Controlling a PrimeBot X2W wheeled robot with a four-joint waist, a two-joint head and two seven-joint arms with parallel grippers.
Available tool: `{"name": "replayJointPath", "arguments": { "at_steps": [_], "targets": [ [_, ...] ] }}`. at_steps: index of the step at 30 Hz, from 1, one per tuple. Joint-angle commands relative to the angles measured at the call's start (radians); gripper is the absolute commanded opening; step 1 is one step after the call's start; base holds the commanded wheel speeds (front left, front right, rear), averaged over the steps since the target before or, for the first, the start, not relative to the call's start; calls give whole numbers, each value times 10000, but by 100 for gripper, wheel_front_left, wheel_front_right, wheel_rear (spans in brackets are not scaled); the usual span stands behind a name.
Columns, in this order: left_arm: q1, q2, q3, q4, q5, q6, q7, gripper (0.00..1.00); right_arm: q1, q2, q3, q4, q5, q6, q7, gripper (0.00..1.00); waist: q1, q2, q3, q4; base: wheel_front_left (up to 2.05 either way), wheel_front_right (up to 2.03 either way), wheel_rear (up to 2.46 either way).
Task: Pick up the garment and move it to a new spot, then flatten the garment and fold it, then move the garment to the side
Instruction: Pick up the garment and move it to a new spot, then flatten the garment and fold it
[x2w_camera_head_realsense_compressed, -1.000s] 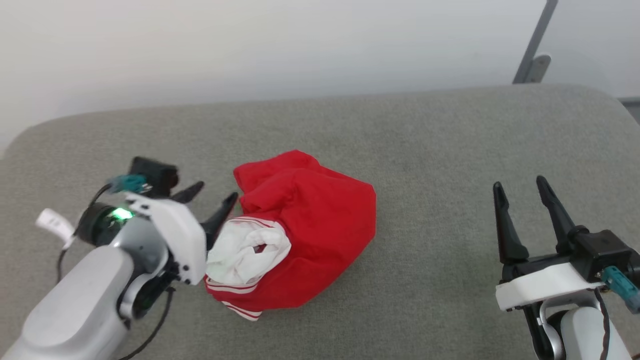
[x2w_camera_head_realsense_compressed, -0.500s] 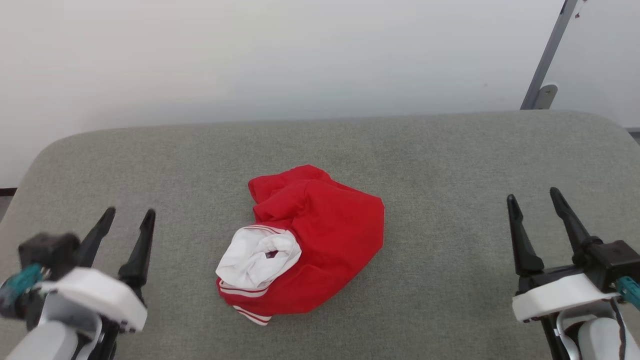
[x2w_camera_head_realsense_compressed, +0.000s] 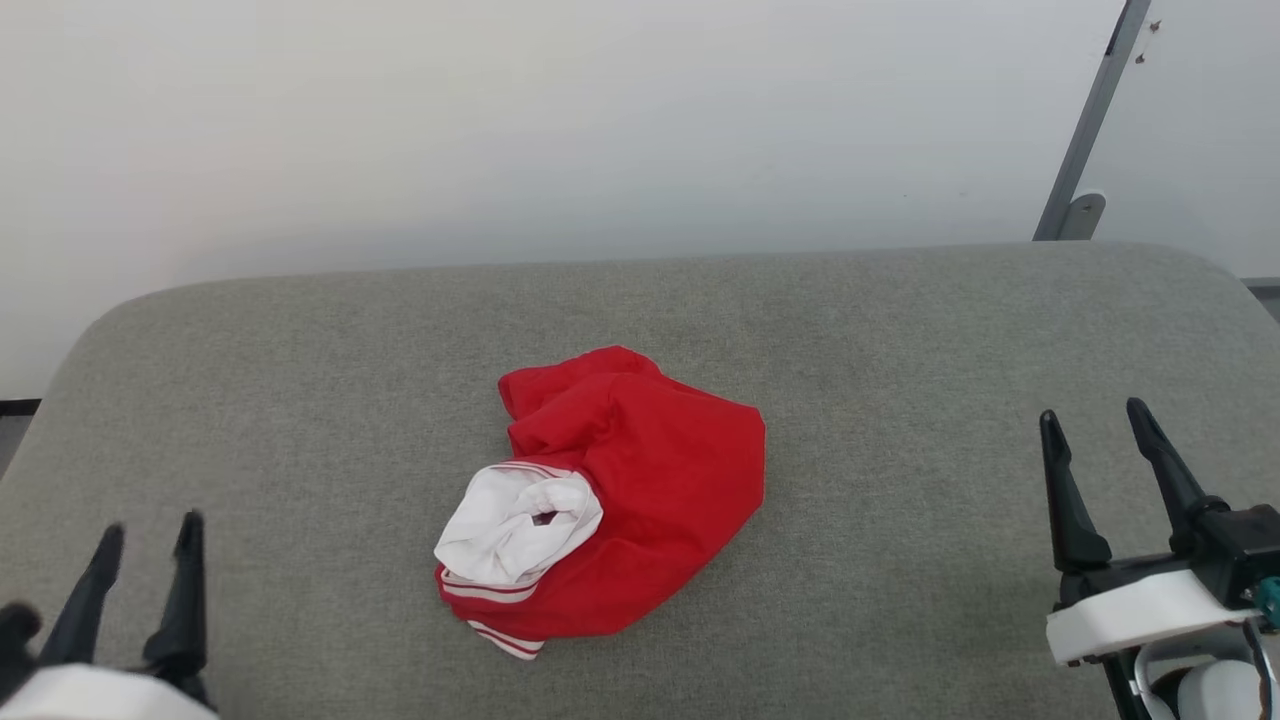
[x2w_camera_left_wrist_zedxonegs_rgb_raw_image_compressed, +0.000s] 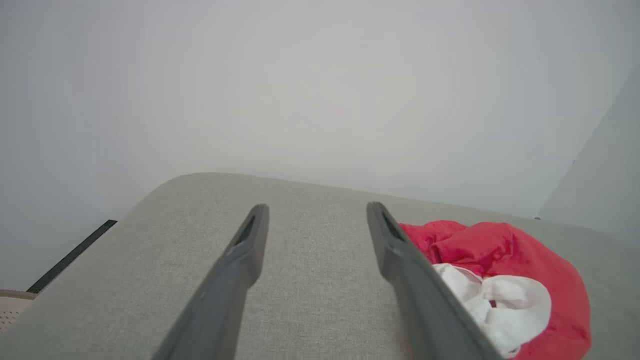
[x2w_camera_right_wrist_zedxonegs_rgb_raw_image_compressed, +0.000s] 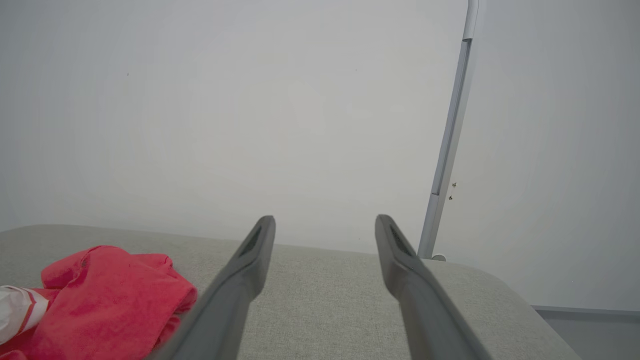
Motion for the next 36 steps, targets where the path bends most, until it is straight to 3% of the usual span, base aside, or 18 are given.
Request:
{"name": "replayJointPath", "arguments": {
  "at_steps": [1, 7, 14, 28, 36],
  "targets": [
    [400, -225, 468, -71, 222, -194, -66, 100, 171, -21, -11, -26, -35, 1, -50, 100, 0, -1, -29, -25, 0, 0, 0],
    [1046, -975, 1614, -48, 763, -832, -65, 100, 330, 5, -103, -63, -118, 1, -50, 100, 0, -1, -79, -48, 0, 0, 0],
    [1187, -1552, 2302, 218, 1156, -1512, -63, 100, 442, 131, -200, -120, -202, 1, -50, 100, 0, -1, -91, -72, 0, 0, 0],
    [900, -1760, 2368, 483, 1560, -1998, -64, 100, 560, 189, 29, -113, -198, 1, -51, 100, 0, -1, -34, 30, 0, 0, 0],
    [662, -1979, 2441, 759, 1544, -1982, -63, 100, 175, -53, 1456, 561, 151, 1, -26, 100, 0, -1, 110, 663, 0, 0, 0]
  ]
}}
